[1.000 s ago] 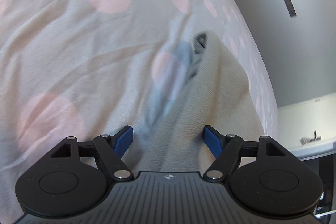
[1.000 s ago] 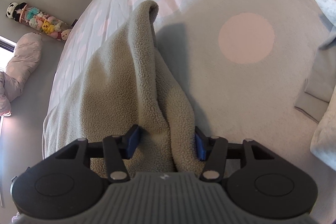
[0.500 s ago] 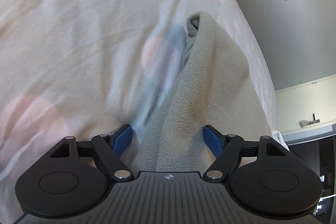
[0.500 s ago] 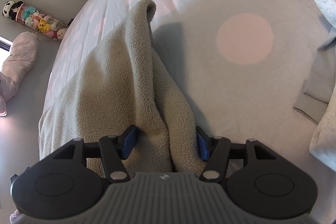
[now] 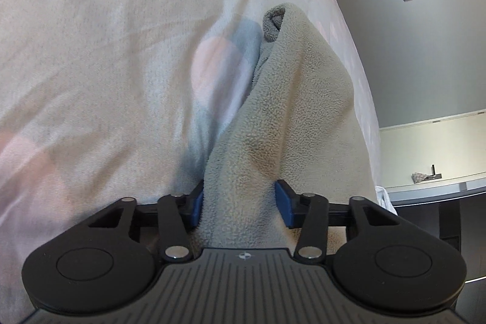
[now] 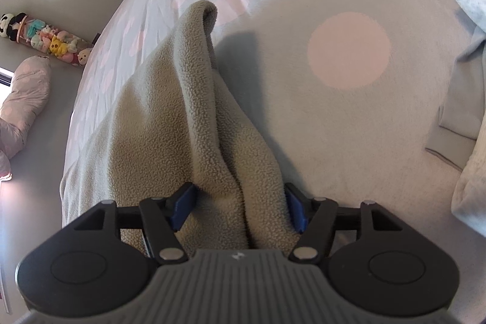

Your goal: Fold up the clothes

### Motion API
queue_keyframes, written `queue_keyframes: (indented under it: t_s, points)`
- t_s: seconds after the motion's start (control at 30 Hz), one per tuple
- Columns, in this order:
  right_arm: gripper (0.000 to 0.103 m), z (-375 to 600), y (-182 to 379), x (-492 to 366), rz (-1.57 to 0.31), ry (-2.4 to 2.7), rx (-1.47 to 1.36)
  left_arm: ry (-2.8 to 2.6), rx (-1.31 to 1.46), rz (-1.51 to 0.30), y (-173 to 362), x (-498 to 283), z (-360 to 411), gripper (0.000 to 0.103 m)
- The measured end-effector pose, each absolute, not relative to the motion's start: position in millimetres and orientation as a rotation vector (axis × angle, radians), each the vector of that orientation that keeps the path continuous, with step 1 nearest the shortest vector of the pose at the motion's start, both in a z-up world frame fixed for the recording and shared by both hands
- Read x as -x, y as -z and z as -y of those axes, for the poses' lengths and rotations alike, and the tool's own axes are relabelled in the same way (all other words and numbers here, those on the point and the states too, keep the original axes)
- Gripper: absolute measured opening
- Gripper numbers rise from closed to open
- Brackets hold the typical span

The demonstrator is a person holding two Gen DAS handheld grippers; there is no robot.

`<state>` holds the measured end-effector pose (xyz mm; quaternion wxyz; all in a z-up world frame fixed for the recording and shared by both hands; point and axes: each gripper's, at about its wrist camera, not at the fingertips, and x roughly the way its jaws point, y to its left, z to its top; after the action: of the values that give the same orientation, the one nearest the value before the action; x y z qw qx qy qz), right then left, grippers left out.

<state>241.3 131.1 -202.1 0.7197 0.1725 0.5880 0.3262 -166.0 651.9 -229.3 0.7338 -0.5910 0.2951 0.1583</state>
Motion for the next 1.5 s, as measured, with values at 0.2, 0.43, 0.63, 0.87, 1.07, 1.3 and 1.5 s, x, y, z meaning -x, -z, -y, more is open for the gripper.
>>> queue_keyframes:
  t_s: [0.2,0.43,0.63,0.87,1.07,1.3,1.5]
  points:
    - [0.070,-132,205,-247,-1.321,-0.735,-0.426,-0.339,1.302,-0.658,230,162,-654,0.044]
    - [0.086,-114,206,-263,-1.373,-0.752,-0.493,-0.314,1.332,-0.642,232,165,-658,0.048]
    - [0.092,-107,211,-268,-1.365,-0.761,-0.500,-0.313,1.337,-0.639,233,169,-660,0.048]
    - [0.095,-135,217,-264,-1.343,-0.890,-0.429,-0.320,1.333,-0.637,233,164,-660,0.050]
    - [0.080,-148,221,-264,-1.335,-0.957,-0.446,-0.312,1.307,-0.640,231,159,-659,0.054]
    - [0.080,-151,225,-264,-1.336,-0.967,-0.463,-0.250,1.315,-0.649,236,156,-669,0.057]
    - [0.074,-153,225,-263,-1.333,-0.981,-0.474,-0.215,1.292,-0.680,237,152,-677,0.055]
